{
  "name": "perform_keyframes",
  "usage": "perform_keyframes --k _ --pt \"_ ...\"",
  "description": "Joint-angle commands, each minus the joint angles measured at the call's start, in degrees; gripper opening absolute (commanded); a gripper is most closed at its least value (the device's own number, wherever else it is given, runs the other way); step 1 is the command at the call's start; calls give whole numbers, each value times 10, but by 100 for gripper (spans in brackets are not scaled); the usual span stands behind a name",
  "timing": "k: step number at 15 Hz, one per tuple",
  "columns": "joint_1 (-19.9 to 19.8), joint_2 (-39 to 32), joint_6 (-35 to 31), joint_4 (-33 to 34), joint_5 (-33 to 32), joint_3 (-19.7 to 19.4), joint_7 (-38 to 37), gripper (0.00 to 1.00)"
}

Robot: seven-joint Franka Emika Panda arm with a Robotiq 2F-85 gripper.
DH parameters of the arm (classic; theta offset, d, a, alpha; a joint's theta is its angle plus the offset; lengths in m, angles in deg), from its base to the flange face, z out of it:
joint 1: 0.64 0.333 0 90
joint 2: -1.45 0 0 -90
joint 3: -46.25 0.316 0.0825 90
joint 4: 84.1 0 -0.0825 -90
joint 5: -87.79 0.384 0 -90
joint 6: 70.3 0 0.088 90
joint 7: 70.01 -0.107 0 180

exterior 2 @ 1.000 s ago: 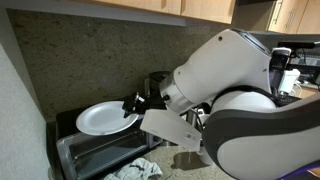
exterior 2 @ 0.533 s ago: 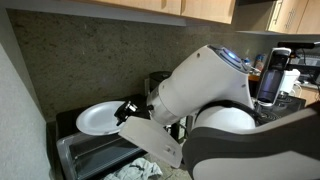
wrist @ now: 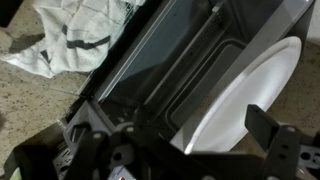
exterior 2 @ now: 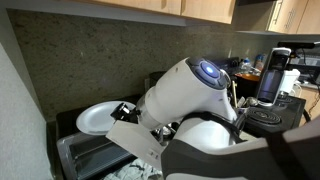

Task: Remove the white plate from the top of the oven and put it inside the oven

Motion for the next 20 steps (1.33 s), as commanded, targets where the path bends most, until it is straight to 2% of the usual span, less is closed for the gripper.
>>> perform_keyframes --k 1,9,13,14,15,18,20 --pt "-23 50 16 37 21 7 -19 72" --pt "-14 98 14 41 29 -19 -41 11" --pt "-4 106 17 39 27 -33 -45 3" --pt "2 108 19 38 27 -39 -47 7" --pt "12 107 20 35 26 -48 -47 6" --pt "50 77 33 24 20 -71 -42 9" --pt "100 72 57 13 14 -109 -40 8"
